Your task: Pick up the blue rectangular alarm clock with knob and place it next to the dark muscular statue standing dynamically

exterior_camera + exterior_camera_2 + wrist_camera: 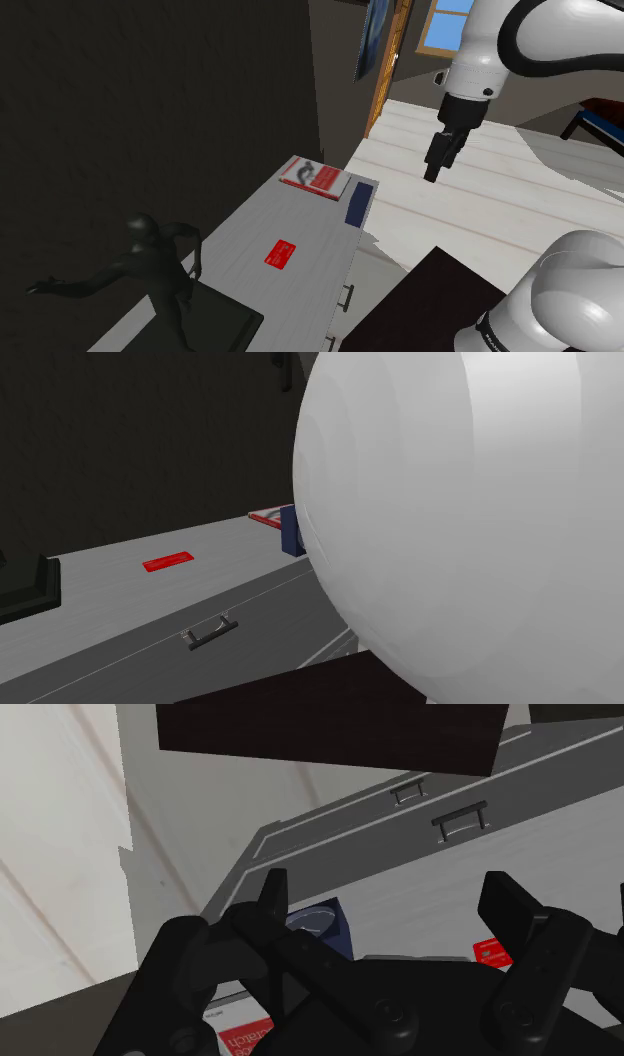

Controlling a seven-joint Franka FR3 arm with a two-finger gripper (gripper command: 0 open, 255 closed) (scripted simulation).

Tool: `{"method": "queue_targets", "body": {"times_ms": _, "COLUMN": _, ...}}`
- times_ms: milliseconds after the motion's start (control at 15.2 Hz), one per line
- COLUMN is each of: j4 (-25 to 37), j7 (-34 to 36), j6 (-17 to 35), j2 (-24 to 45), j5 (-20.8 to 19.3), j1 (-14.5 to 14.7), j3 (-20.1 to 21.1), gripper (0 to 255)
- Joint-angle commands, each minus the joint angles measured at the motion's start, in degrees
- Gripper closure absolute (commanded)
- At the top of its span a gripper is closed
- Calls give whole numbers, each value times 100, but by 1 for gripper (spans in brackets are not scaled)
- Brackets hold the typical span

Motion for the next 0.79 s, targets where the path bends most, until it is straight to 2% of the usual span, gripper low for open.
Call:
{"method": "queue_targets", "body": {"times_ms": 0, "j4": 0, "j7": 0, "j6": 0, "j2": 0, "j5": 0, "j1": 0, "j3": 0, "gripper": 0}}
{"method": "queue_targets", "body": {"times_ms": 330, "j4": -376, "j7": 1011, "j6": 1106, "j2": 603, "j5": 267, "j1": -266, "j3": 407, "gripper": 0}}
{"method": "queue_targets", "body": {"times_ms": 726, "j4": -531, "j7": 2207, "j6": 2443, "j2": 1631, "j5": 432, "j1": -623, "j3": 859, "gripper": 0}}
